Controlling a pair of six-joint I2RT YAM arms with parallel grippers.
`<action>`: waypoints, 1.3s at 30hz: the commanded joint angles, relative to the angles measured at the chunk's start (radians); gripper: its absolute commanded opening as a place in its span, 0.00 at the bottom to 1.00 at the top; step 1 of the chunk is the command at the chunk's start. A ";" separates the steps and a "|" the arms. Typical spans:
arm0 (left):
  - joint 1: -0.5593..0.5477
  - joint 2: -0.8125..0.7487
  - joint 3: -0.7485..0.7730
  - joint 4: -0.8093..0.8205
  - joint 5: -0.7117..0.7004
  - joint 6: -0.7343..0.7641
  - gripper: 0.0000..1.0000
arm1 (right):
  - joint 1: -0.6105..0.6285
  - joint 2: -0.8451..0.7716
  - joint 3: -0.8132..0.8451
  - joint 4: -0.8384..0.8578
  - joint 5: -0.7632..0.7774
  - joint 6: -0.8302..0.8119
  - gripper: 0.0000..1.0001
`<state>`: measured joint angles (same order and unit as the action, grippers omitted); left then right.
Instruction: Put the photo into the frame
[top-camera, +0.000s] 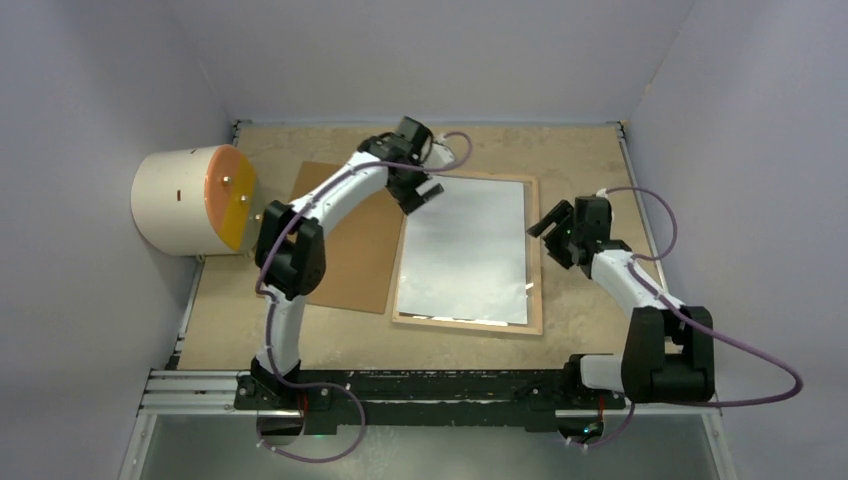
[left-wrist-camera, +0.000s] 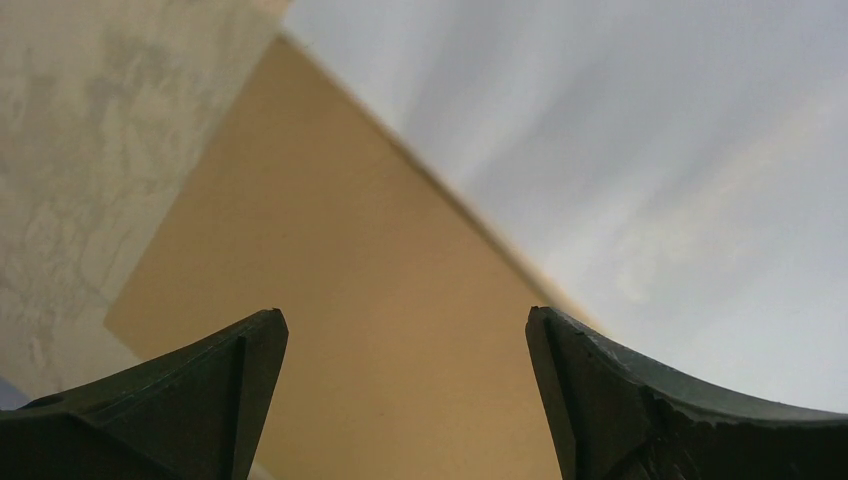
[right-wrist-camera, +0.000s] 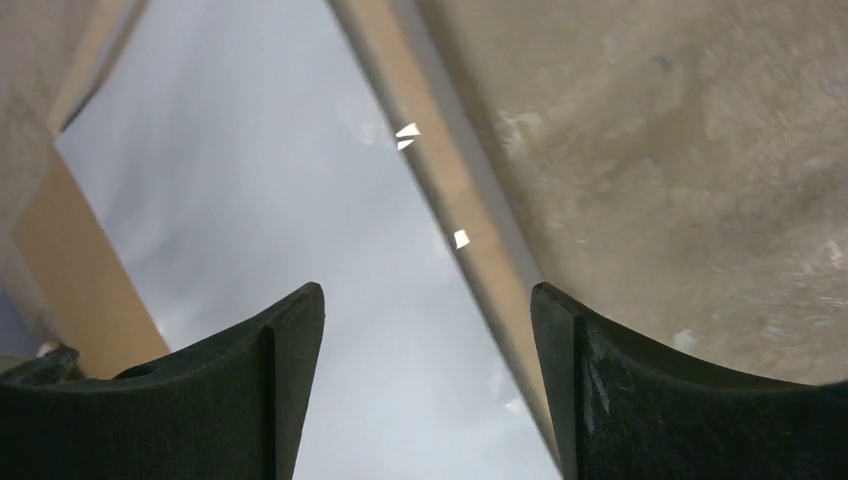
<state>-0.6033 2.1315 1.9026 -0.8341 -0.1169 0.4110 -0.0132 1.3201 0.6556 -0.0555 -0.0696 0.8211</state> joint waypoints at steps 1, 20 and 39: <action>0.156 -0.144 -0.015 -0.034 0.077 -0.032 0.97 | 0.132 -0.044 0.174 -0.077 0.105 -0.083 0.74; 0.391 -0.218 -0.382 0.173 0.237 -0.055 0.93 | 0.681 0.815 1.111 -0.148 0.120 -0.243 0.37; 0.453 -0.230 -0.435 0.207 0.275 -0.052 0.93 | 0.688 0.895 1.118 -0.186 0.079 -0.223 0.12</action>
<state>-0.1555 1.9484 1.4742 -0.6521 0.1295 0.3664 0.6724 2.2452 1.7840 -0.2268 0.0296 0.5976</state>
